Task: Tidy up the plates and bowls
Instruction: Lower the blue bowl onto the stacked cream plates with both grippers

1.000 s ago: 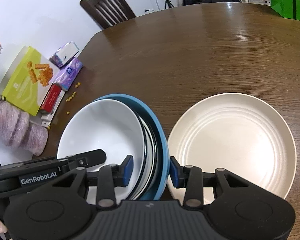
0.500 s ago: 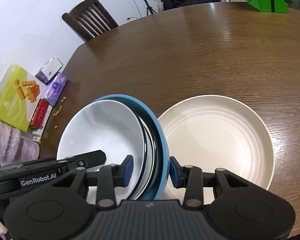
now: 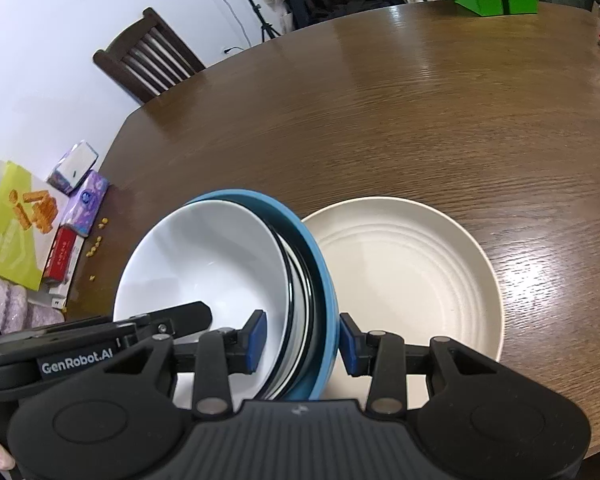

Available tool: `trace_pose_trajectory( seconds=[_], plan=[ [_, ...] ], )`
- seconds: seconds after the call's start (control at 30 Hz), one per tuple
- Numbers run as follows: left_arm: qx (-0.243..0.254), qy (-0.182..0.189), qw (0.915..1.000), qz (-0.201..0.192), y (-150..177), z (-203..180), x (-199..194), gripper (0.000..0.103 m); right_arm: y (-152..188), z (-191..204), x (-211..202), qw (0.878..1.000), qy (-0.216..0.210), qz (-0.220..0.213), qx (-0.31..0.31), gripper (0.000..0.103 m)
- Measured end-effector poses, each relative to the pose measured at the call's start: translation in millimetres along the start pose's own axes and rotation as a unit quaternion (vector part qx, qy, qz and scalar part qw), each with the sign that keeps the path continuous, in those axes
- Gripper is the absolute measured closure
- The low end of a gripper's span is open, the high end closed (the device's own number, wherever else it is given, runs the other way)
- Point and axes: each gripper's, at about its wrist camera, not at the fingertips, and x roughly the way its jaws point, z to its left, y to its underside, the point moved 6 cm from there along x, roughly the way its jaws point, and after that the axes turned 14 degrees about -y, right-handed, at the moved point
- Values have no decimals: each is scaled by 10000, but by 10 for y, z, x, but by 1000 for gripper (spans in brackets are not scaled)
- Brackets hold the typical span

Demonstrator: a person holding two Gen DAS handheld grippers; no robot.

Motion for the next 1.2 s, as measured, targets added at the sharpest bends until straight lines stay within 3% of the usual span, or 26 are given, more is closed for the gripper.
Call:
trace_pose_trajectory(
  seconds=[1.2],
  plan=[
    [548,353,9973,349,-42,-456,364,64,75,-530,-68,9969,424,-204,635,65]
  ],
)
